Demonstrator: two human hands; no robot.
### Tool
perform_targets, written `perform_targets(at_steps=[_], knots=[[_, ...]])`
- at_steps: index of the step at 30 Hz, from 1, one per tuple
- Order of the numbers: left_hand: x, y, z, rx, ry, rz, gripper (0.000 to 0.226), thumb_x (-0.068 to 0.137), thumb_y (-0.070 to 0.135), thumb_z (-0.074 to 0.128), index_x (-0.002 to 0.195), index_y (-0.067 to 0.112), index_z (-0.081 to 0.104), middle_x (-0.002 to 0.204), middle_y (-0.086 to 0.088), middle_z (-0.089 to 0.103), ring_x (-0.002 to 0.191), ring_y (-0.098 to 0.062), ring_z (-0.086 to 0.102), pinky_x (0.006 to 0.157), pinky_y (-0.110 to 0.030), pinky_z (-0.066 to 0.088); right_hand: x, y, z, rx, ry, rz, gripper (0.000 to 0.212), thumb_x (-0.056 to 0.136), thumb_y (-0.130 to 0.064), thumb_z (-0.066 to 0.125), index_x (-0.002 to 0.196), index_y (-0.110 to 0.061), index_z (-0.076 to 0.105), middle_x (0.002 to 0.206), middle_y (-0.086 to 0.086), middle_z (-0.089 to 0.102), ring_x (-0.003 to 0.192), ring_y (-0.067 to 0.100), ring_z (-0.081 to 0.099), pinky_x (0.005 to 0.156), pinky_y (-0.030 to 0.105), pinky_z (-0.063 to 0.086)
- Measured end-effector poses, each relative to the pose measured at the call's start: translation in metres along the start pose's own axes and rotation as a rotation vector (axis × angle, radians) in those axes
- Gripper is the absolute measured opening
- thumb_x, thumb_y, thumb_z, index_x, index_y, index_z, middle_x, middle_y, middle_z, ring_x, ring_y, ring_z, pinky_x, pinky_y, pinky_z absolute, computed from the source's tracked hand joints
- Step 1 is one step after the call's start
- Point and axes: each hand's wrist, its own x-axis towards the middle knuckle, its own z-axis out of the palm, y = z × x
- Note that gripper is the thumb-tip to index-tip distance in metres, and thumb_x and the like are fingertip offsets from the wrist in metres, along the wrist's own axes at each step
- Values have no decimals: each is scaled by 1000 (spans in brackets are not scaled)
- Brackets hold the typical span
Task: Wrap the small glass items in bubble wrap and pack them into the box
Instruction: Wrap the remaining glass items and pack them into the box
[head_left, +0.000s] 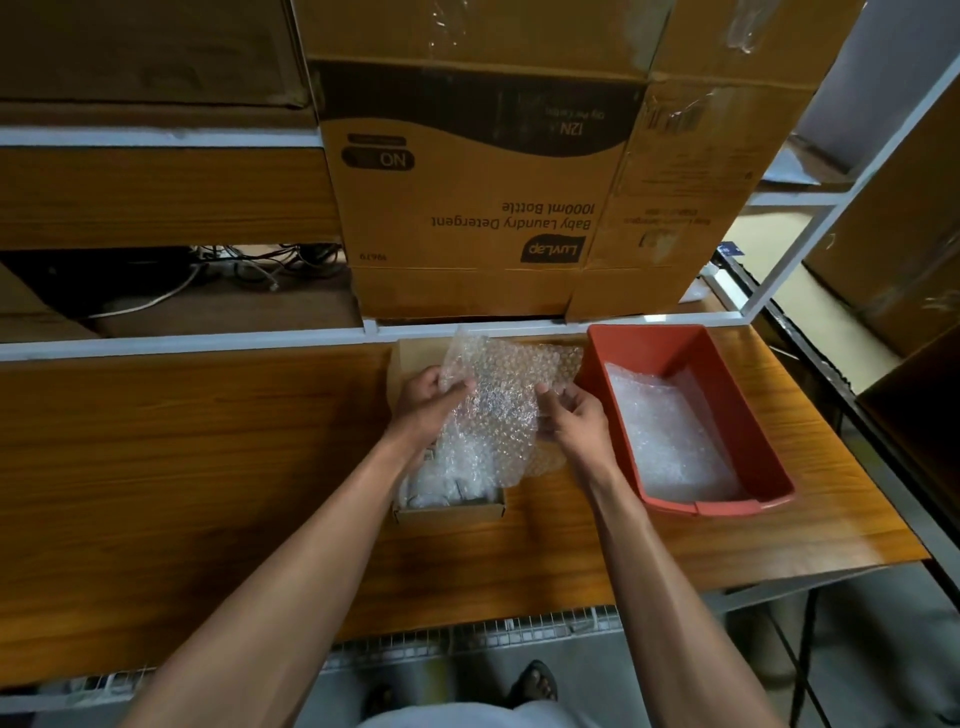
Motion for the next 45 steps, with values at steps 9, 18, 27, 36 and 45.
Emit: perform_targets(at_steps=[9,18,27,36,45], knots=[[3,-6,-11,67,82,-1,26,99,28,73,120,13,69,116,-1,76,108,-14,73,85,-25,54,11,-4,-1,-24,-22,90,59,80,-42,92,118,-8,64,93,7,71,82,22,72,84,51,64],[8,-4,-24,11,-64,24,17,98,3,69,96,20,73,99,4,77,105,-24,72,92,-44,61,17,-8,-13,73,-154,-18,19,97,-16,74,114,-7,74,107,12,78,99,29,72,89,46,57],[7,2,-25,61,-81,32,25,104,0,56,92,13,74,116,-3,73,110,-21,70,98,-48,61,29,-5,-24,36,-277,71,28,97,15,56,102,-4,76,112,15,77,101,28,72,88,41,58],[10,-5,-31,-67,-128,-34,51,113,37,35,109,8,76,127,-11,73,115,-31,68,96,-48,57,34,0,-33,153,-327,198,63,102,-58,52,121,-2,73,123,22,68,93,40,48,84,47,42],[9,-8,-33,43,-115,83,34,93,11,78,124,21,68,129,-2,70,122,-19,65,103,-38,54,32,-15,-20,-54,-222,109,45,87,-16,86,127,-20,66,101,12,74,64,4,65,55,19,51]])
